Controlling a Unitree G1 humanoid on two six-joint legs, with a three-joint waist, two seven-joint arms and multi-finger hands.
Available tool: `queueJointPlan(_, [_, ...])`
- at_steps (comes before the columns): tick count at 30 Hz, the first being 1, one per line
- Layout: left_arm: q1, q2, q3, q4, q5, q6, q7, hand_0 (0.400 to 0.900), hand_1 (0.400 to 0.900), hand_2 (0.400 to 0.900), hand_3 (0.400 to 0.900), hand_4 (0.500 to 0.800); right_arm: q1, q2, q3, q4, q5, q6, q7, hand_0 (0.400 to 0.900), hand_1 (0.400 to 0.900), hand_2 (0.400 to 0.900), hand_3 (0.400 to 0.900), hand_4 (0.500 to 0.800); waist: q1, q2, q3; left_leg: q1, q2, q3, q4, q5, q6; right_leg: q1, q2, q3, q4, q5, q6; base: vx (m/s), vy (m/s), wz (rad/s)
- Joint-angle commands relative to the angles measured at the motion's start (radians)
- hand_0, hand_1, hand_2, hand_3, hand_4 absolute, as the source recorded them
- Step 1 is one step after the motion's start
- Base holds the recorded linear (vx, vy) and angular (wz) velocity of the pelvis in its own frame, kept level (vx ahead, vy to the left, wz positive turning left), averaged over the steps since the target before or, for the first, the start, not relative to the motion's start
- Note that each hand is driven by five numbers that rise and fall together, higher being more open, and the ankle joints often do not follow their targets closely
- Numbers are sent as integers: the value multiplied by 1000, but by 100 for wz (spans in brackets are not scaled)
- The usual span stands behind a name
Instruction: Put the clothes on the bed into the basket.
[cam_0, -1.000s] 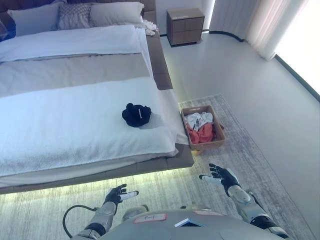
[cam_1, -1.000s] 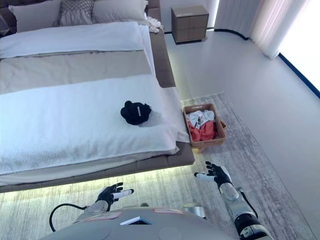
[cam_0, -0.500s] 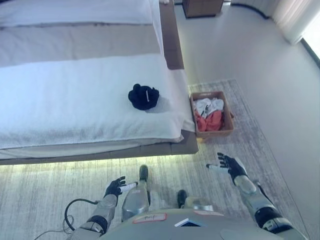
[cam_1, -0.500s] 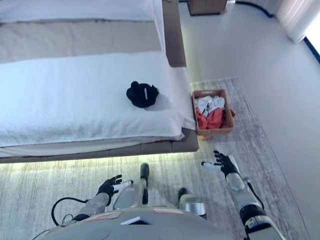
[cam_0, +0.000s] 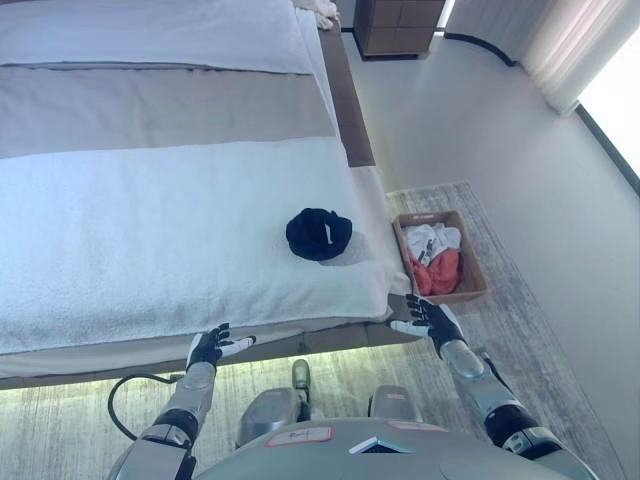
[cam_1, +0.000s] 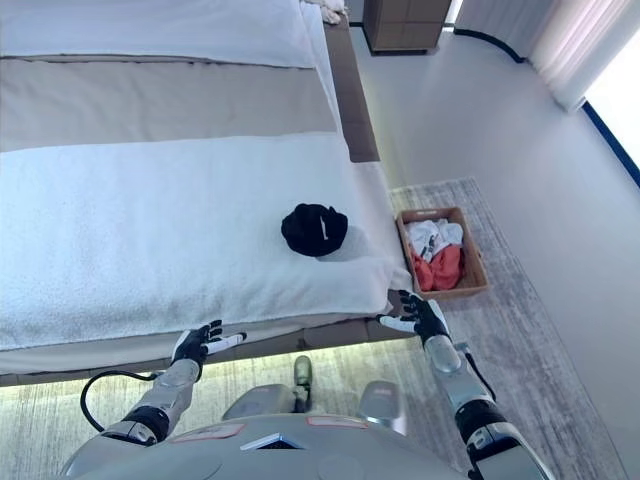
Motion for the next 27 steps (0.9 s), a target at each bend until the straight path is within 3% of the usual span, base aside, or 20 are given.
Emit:
queueJointPlan(1, [-45, 35, 20, -34, 16, -36, 38, 900, 900, 900, 900, 800, -125, -75, 0, -135, -82, -52, -74, 900, 900, 900, 900, 800, 3, 14, 45, 11, 51, -47, 24, -79, -110, 30, 29, -120, -330, 109, -31, 224, -52, 6])
queueJointPlan(4, [-70, 29, 3, -32, 44, -48, 52, 900, 900, 900, 900, 800, -178, -112, 9, -146, -204, -40, -133, 900, 900, 900, 900, 800, -6, 11, 75, 37, 60, -66, 15, -97, -135, 23, 34, -64, -659, 202, 24, 230, -115, 18])
queueJointPlan(6, [-77, 31, 5, -44, 44, -52, 64, 900, 900, 900, 900, 800, -205, -146, 18, -162, -301, -8, -161, 900, 900, 900, 900, 800, -16, 0, 79, 58, 66, -82, -2, -104, -149, 3, 32, 15, -735, 275, 60, 242, -158, 61])
queueJointPlan(7, [-83, 31, 2, -53, 46, -54, 66, 900, 900, 900, 900, 800, -203, -167, 14, -203, -337, -4, -166, 900, 900, 900, 900, 800, -24, -9, 80, 61, 69, -104, -8, -105, -158, 5, 46, 62, -732, 279, 64, 208, -182, 89])
queueJointPlan(8, [-97, 33, -4, -49, 53, -53, 64, 900, 900, 900, 900, 800, -194, -173, 5, -216, -349, -5, -166, 900, 900, 900, 900, 800, -27, -17, 74, 58, 69, -118, -9, -109, -163, 17, 46, 72, -741, 269, 63, 188, -195, 84])
queueJointPlan(10, [-108, 22, -15, -32, 69, -54, 65, 900, 900, 900, 900, 800, -212, -201, 0, -204, -392, -4, -172, 900, 900, 900, 900, 800, -22, -30, 61, 52, 83, -145, -13, -115, -177, 16, 38, 27, -722, 260, 63, 215, -270, 76])
queueJointPlan(16, [-113, -16, -73, -30, 94, -49, 66, 900, 900, 900, 900, 800, -273, -252, 3, -218, -388, -14, -178, 900, 900, 900, 900, 800, -32, -17, 63, 1, 151, -220, 17, -116, -218, 4, 73, -67, -644, 167, 27, 149, -281, 75])
queueJointPlan(20, [-137, -36, -111, -62, 81, -52, 63, 900, 900, 900, 900, 800, -346, -297, 42, -240, -379, -30, -174, 900, 900, 900, 900, 800, -32, -29, 95, -69, 189, -201, 58, -107, -233, -8, 79, -126, -635, 151, 17, 26, -185, 53])
queueJointPlan(27, [-205, -46, -183, -86, 43, -51, 77, 900, 900, 900, 900, 800, -572, -300, 169, -221, -301, -50, -168, 900, 900, 900, 900, 800, -9, -98, 190, -206, 208, -198, 142, -111, -239, -126, 101, -127, -608, 165, 10, -57, -35, 0])
